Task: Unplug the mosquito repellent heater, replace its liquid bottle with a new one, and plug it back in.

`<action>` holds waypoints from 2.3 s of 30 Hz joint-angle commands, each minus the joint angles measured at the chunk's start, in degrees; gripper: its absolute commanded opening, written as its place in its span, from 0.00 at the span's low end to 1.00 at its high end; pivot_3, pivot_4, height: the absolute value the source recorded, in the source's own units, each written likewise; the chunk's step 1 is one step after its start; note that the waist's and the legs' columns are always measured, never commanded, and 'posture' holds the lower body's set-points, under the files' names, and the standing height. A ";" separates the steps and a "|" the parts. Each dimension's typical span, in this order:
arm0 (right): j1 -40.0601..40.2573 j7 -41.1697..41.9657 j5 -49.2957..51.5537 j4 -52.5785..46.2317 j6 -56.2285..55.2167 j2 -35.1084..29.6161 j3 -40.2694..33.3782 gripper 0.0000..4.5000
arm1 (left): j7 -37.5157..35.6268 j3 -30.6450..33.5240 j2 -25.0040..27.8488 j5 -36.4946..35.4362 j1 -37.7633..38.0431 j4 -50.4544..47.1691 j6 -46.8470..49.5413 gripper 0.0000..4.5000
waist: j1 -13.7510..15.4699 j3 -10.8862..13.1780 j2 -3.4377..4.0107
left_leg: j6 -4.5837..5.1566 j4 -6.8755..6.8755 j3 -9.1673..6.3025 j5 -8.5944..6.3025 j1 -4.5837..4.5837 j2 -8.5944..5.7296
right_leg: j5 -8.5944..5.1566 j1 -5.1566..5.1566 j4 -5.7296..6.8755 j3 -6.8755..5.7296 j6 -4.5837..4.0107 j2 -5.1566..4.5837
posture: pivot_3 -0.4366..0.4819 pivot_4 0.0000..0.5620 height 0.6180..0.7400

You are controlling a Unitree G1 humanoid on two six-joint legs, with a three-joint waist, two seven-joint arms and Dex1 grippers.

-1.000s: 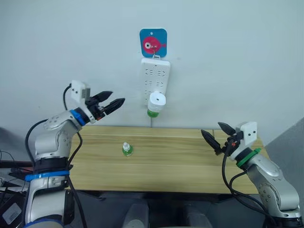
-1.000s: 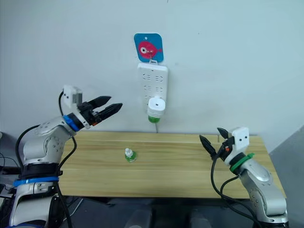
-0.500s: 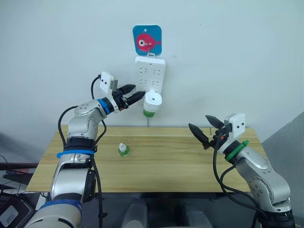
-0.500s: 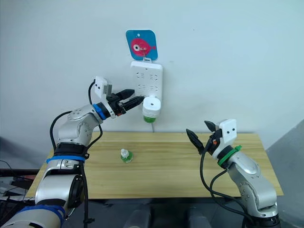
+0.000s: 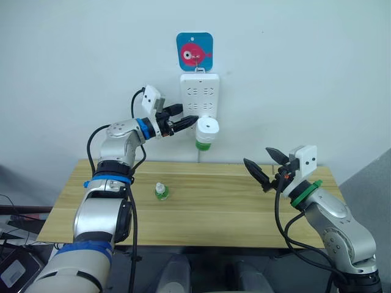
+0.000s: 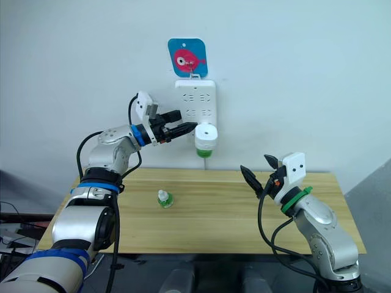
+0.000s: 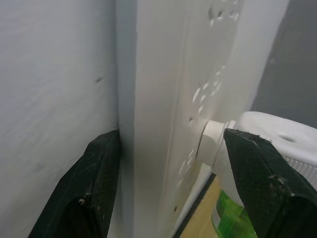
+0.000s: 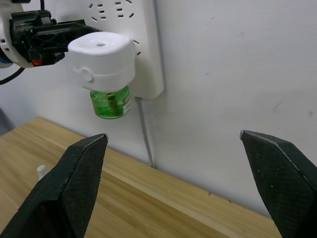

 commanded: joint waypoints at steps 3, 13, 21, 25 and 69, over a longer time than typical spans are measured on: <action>-0.51 -0.16 0.81 -2.40 0.60 -0.39 -0.91 1.00 | -5.15 -1.23 -0.43 0.60 -2.06 -0.18 -0.06 0.74 | -0.17 0.00 0.00 | 0.01 -0.02 -0.02 0.00 0.00 0.00 | 0.01 -0.01 0.00 -0.02 -0.05 0.00 | 0.78 0.22 1.00; -3.18 -4.68 2.97 -6.78 7.59 1.38 0.45 1.00 | -6.94 -0.53 -1.76 0.51 -0.54 -1.44 1.52 0.34 | -0.36 0.02 -0.01 | 0.01 -0.02 -0.10 -0.01 -0.03 0.00 | -0.02 0.00 0.00 -0.07 -0.05 0.00 | 0.76 0.26 1.00; -13.89 -17.21 4.84 -11.03 22.72 7.83 1.99 1.00 | -5.41 0.13 -2.45 1.24 -1.40 0.10 0.80 0.30 | -0.48 0.09 0.01 | 0.00 -0.03 -0.28 -0.01 -0.10 0.01 | -0.03 -0.01 0.00 -0.29 -0.15 -0.04 | 0.75 0.28 1.00; -17.98 -20.24 3.83 -10.76 27.19 9.56 3.08 1.00 | -5.30 0.28 -2.84 1.40 -1.63 0.55 0.38 0.30 | -0.38 0.09 0.03 | 0.00 -0.02 -0.62 -0.01 -0.20 0.01 | -0.09 0.00 0.00 -0.65 -0.28 -0.05 | 0.75 0.28 1.00; -21.77 -17.42 -7.17 -4.72 22.62 13.35 7.32 0.65 | -1.01 0.23 -2.36 3.89 -2.76 6.41 -5.37 0.30 | 0.10 0.20 0.19 | 0.00 -0.03 -1.39 0.00 -0.52 -0.08 | -0.22 0.01 0.00 -1.39 -0.49 -0.14 | 0.77 0.30 1.00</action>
